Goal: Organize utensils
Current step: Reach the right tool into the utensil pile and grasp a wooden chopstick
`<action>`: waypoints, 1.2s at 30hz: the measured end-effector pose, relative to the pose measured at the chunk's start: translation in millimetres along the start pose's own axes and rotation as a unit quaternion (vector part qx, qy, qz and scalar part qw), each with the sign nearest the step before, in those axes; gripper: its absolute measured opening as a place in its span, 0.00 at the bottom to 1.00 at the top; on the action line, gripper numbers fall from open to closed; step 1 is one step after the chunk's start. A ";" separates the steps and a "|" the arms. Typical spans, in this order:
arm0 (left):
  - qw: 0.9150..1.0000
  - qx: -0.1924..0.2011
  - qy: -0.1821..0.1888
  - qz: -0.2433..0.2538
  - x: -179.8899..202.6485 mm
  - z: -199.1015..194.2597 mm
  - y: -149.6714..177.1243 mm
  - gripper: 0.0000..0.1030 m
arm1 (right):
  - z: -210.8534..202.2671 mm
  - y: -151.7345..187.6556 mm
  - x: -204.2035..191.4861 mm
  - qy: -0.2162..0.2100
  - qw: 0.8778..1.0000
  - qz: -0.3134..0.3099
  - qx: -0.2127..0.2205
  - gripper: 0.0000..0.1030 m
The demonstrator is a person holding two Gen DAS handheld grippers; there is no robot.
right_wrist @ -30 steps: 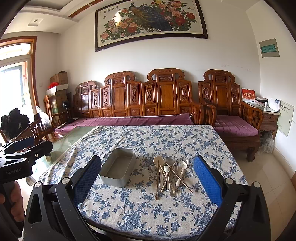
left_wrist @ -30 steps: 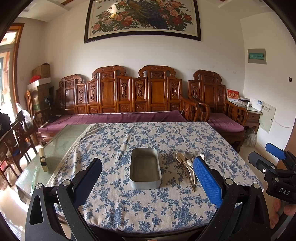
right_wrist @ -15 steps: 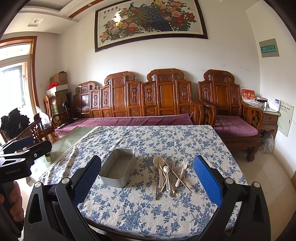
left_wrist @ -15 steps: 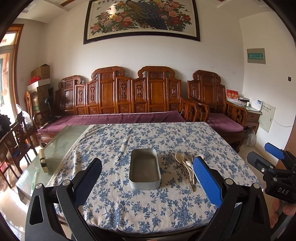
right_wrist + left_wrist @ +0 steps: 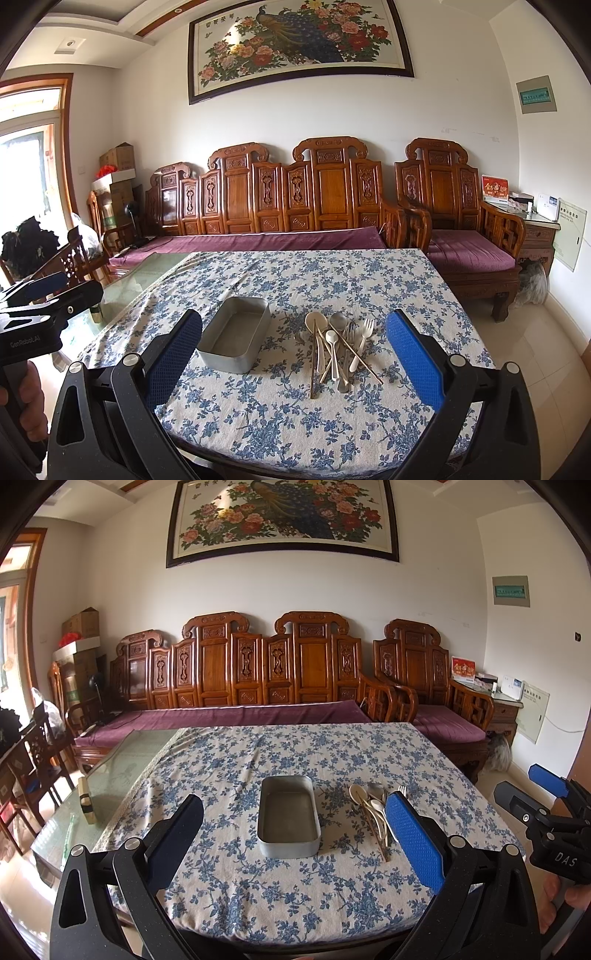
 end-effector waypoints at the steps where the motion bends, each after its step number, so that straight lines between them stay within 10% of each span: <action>1: 1.000 -0.002 0.000 0.000 0.1 1.3 0.1 0.93 | 0.6 0.2 0.0 0.000 1.000 0.000 -0.001 0.98; 36: 0.979 -0.147 0.126 0.056 69.1 181.0 56.7 0.93 | 172.2 53.7 101.7 0.047 0.986 -0.007 -0.162 0.69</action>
Point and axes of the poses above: each gripper's, at about its wrist camera, not at the fingertips, and z roughly the way its jaws point, x to its right, y to its underside, the point moved 2 cm from there along z, roughly the way its jaws point, and after that the axes turned 14 degrees about z, right-handed, at the moved point
